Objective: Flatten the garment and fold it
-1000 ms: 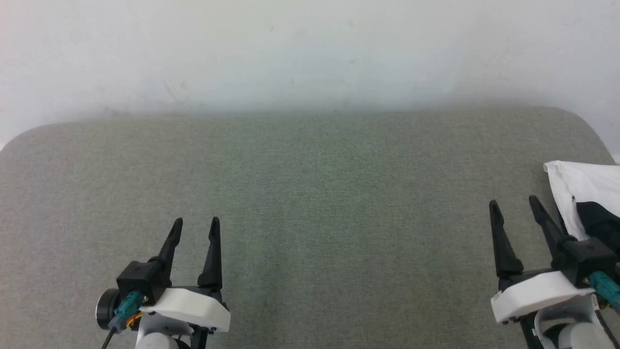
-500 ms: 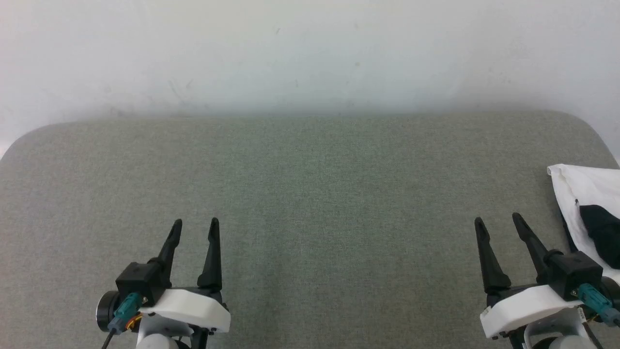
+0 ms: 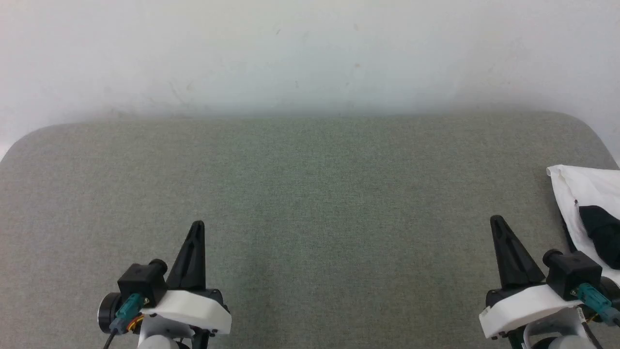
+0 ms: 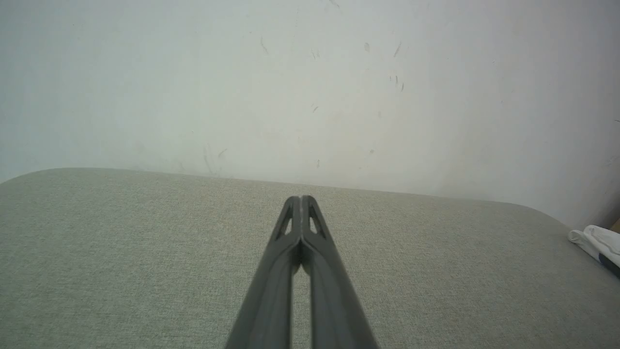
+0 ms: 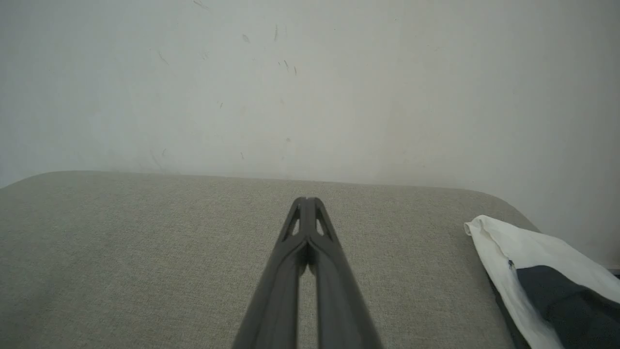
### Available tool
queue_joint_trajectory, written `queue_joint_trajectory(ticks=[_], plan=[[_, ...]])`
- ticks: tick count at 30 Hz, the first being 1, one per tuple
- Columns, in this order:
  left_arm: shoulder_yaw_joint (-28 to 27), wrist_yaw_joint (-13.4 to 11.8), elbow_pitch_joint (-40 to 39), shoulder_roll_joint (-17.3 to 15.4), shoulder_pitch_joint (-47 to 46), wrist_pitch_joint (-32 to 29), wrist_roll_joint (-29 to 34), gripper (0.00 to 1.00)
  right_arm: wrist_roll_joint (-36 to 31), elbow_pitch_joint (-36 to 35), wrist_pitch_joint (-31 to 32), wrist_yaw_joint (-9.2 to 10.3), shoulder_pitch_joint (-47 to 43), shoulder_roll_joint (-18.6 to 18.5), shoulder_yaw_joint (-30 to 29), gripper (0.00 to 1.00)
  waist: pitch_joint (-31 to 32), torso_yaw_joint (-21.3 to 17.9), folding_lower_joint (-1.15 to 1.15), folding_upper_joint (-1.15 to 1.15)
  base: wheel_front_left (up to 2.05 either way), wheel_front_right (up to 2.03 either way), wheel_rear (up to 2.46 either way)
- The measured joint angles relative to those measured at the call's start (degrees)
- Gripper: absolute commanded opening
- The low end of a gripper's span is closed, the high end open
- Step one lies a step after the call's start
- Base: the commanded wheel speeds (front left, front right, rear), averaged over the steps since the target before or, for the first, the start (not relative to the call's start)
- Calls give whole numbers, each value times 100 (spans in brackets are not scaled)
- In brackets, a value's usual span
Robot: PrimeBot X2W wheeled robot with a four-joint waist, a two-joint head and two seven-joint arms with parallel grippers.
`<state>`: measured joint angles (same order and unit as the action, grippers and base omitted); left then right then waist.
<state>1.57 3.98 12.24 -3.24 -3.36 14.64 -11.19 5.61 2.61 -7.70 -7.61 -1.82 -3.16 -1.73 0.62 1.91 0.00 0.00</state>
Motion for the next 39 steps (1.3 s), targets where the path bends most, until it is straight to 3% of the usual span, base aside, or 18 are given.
queue_joint_trajectory(ticks=[39], plan=[[-20, -57, -276, 1, 3, -361, 223, 0, -104, -30, 208, 0, 12, 0, 30, 0, -16, -51, 0, 0, 0, 0, 0]])
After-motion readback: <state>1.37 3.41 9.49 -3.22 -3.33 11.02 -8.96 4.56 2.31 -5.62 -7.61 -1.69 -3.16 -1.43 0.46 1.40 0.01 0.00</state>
